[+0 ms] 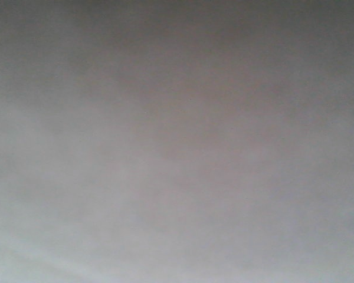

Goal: Grab box from left shelf to table start
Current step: 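Carry the box with both grippers while the base drives to the table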

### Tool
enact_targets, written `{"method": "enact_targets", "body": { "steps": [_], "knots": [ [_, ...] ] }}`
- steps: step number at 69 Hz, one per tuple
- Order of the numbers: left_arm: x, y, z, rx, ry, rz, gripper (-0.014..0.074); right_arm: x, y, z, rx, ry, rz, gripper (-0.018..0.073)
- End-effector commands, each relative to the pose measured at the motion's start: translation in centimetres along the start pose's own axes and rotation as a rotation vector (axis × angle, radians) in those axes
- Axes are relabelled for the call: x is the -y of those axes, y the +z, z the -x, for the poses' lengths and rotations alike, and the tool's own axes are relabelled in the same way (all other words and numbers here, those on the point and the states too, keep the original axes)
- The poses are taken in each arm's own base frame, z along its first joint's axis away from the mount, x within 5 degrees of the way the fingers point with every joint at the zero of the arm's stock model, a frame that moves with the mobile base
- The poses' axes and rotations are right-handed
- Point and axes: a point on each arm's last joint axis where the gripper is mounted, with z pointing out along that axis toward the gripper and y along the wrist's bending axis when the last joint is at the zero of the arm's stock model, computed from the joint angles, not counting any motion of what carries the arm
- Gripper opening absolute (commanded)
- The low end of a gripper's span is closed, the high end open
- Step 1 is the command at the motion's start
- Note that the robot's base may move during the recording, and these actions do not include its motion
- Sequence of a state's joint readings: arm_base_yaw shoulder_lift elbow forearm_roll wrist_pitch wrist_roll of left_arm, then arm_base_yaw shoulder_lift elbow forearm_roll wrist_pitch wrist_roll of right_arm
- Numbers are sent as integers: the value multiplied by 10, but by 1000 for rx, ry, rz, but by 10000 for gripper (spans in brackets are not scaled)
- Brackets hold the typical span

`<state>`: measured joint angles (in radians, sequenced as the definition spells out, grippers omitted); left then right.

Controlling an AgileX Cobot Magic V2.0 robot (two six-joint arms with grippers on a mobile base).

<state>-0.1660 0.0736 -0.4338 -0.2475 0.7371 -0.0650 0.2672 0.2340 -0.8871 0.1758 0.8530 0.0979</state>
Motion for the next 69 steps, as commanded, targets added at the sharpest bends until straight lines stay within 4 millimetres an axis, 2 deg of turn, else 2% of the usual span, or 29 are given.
{"method": "enact_targets", "body": {
  "steps": [1,69],
  "knots": [
    [-5,1,5,18,82,68,-99,-4,-8,17,132,-13,20,58],
    [-5,1,5,18,82,68,-99,-4,-8,17,132,-13,20,58]
  ]
}}
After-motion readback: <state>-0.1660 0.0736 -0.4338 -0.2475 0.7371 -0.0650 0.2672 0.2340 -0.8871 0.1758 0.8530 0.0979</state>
